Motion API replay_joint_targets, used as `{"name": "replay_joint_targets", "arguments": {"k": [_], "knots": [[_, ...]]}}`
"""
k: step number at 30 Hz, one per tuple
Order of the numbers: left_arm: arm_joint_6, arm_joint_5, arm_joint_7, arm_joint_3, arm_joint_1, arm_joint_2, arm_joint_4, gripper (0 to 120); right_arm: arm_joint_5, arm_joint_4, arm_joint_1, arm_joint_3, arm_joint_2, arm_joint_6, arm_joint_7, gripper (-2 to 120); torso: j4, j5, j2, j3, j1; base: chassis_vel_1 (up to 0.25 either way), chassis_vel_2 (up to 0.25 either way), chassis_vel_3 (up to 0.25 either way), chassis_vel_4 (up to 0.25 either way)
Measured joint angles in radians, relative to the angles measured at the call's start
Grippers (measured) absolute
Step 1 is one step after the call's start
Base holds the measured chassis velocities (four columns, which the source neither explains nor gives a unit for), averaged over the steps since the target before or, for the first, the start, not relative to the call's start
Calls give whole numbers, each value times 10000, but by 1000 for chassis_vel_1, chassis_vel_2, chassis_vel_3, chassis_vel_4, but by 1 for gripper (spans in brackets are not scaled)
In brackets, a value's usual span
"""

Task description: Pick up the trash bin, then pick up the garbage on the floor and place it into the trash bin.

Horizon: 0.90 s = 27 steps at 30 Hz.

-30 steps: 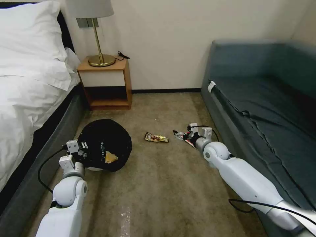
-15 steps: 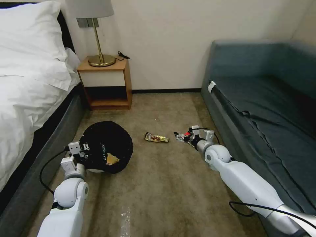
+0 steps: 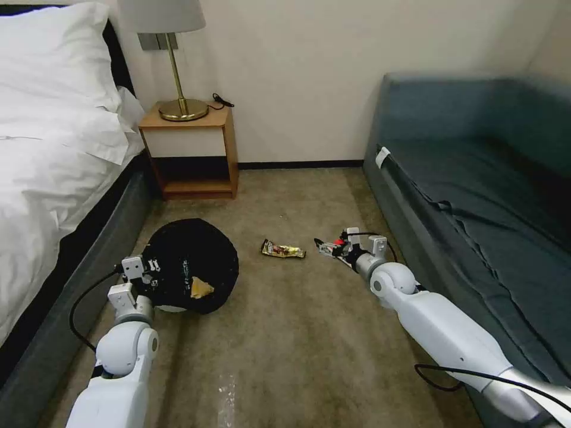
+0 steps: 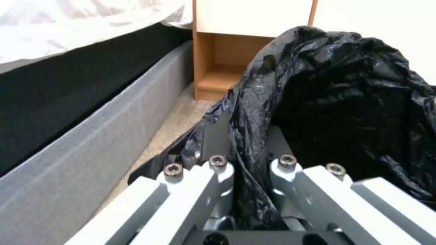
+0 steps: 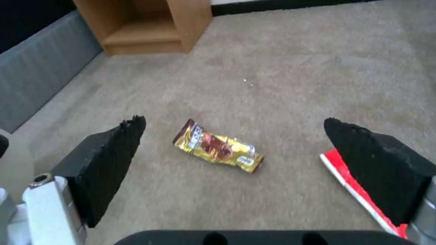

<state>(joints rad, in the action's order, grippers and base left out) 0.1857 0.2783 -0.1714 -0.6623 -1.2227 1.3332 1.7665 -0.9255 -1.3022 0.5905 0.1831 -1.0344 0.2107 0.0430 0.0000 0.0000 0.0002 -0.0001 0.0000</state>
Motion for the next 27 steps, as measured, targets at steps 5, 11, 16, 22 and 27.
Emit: {"name": "replay_joint_targets", "arguments": {"k": [5,11,16,22,27], "knots": [[0,0,-4,-4,-6,-20,28,4,11,24,27,10,-24,-34,7,100,0,1,0,1,1,-144,157,147,-154],[-1,-9,-4,0,-13,2,61,4,12,23,57,6,-18,-46,9,100,0,0,0,1,0,-122,126,125,-126],[-1,-13,-7,2,-26,8,102,4,25,16,87,-7,9,-58,9,100,0,0,-1,1,0,-103,107,121,-96],[-1,-22,-24,2,-87,6,163,4,78,-23,156,-20,5,-78,9,100,-1,1,0,0,0,-121,113,115,-102],[0,-31,-24,2,-126,23,188,4,94,-51,181,-26,-3,-82,9,100,0,1,0,1,1,-123,119,125,-114]]}}
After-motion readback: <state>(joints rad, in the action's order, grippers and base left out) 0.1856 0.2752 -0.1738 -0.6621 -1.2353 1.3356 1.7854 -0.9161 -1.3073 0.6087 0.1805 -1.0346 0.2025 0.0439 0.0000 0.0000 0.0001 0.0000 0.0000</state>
